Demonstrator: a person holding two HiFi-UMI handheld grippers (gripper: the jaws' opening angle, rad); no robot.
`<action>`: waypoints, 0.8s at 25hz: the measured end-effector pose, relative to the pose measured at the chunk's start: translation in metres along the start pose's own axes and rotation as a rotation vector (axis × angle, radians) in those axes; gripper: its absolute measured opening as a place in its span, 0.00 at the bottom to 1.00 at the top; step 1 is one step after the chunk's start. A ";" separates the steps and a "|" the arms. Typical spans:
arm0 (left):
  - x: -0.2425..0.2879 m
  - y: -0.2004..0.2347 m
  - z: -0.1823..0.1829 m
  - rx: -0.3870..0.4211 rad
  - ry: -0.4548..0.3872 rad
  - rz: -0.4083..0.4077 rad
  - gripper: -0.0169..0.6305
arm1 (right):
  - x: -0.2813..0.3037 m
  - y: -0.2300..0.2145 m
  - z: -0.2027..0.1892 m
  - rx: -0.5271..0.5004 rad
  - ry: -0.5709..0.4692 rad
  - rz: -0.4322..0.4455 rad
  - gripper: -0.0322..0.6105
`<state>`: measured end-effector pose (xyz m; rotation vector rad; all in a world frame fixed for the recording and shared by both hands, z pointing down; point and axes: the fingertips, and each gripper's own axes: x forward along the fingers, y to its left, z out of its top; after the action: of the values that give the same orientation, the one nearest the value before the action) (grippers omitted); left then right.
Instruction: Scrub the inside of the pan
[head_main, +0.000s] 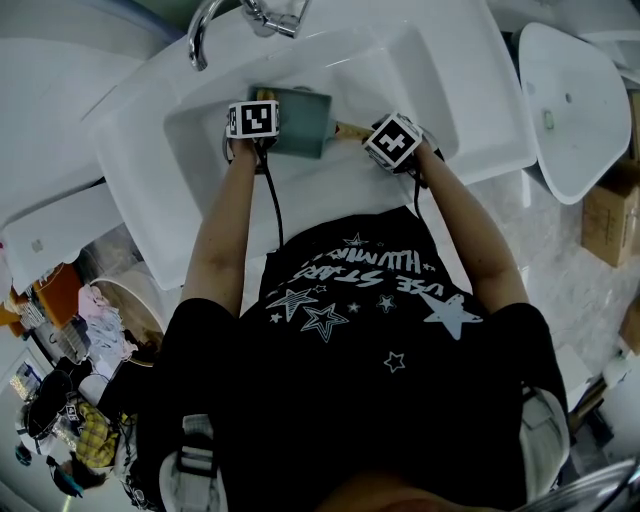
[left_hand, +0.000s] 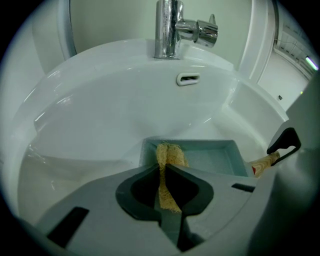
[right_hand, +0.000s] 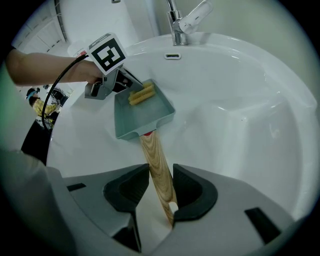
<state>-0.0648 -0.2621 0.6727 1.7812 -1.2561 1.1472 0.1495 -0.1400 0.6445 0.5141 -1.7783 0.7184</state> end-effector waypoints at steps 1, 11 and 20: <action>-0.001 0.002 0.000 -0.014 -0.010 -0.002 0.09 | -0.002 0.001 0.001 0.000 0.000 -0.003 0.28; -0.055 0.002 0.011 -0.080 -0.126 -0.079 0.09 | -0.028 -0.001 0.016 0.023 -0.097 -0.130 0.31; -0.086 0.007 -0.006 -0.140 -0.198 -0.228 0.09 | -0.055 0.017 0.030 0.139 -0.216 -0.258 0.30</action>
<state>-0.0861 -0.2281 0.5965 1.9098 -1.1761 0.7524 0.1342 -0.1487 0.5815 0.9258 -1.8233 0.6253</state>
